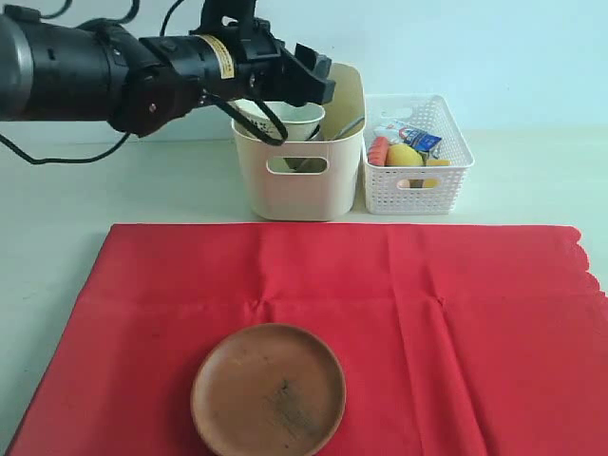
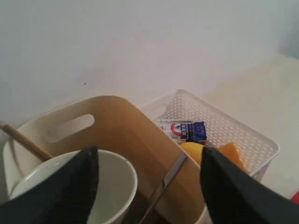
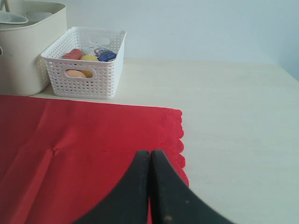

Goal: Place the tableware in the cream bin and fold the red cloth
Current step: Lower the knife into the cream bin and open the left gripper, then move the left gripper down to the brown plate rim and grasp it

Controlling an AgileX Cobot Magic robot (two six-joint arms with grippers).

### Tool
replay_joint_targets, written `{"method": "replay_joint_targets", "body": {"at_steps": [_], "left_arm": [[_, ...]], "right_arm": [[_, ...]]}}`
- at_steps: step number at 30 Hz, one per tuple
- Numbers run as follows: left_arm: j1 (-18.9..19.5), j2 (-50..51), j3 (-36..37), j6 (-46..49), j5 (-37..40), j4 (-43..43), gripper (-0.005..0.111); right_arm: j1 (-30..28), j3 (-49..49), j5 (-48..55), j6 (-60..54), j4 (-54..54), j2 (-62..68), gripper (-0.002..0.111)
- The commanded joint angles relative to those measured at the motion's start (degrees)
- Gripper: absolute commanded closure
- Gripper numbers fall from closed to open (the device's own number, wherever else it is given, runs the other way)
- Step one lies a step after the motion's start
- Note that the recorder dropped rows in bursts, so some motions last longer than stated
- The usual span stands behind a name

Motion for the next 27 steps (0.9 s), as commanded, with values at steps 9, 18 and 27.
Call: {"method": "replay_joint_targets", "body": {"at_steps": [9,18,27], "left_arm": [[0.06,-10.97,8.89,-0.22,16.10,4.17,0.045],[0.06,-12.90,10.28,5.24,38.67,-1.58,0.045],[0.06,-12.90,10.28,23.32,59.13,-19.94,0.045]], "right_arm": [[-0.36,0.29,-0.70,0.00,-0.17,-0.29,0.108],[-0.36,0.29,-0.70,0.00,-0.17,-0.29,0.108],[-0.36,0.29,-0.70,0.00,-0.17,-0.29,0.108]]}}
